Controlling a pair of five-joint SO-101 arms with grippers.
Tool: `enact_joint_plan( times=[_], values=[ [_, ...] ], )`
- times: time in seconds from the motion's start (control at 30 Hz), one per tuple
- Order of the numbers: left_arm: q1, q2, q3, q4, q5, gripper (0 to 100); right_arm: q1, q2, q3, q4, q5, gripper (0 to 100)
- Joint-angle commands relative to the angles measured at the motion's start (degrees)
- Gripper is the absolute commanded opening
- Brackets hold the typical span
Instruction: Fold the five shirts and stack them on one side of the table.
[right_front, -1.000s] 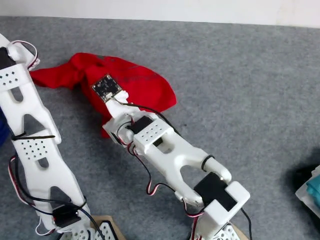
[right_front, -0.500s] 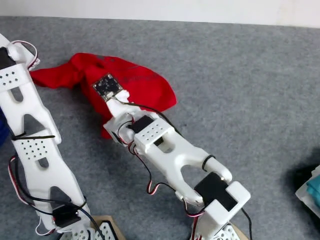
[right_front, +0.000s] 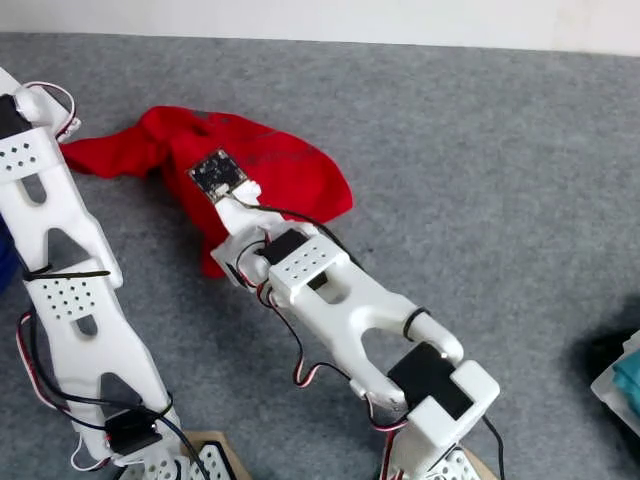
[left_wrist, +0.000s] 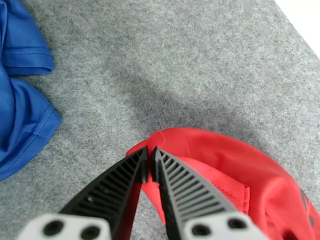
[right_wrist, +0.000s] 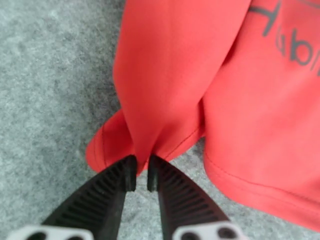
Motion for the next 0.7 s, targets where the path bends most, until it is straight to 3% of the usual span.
enact_joint_plan(
  times=[0.0, 0.23, 0.43, 0.67],
  values=[
    [0.3, -0.8, -2.0, 0.4, 0.4, 1, 2.9, -2.2, -2.9, 0.2, 0.6, 0.9],
    [2.2, -3.0, -2.6, -0.6, 0.4, 1, 9.1, -11.4, -2.2, 2.9, 0.6, 0.9],
    [5.0, -8.7, -2.6, -10.3, 0.3, 1, 18.2, -24.1, -2.2, 5.8, 1.3, 0.8],
    [8.4, -17.0, -2.6, -24.4, 0.4, 1, 26.2, -34.8, -6.6, 9.5, 11.7, 0.8]
  ],
)
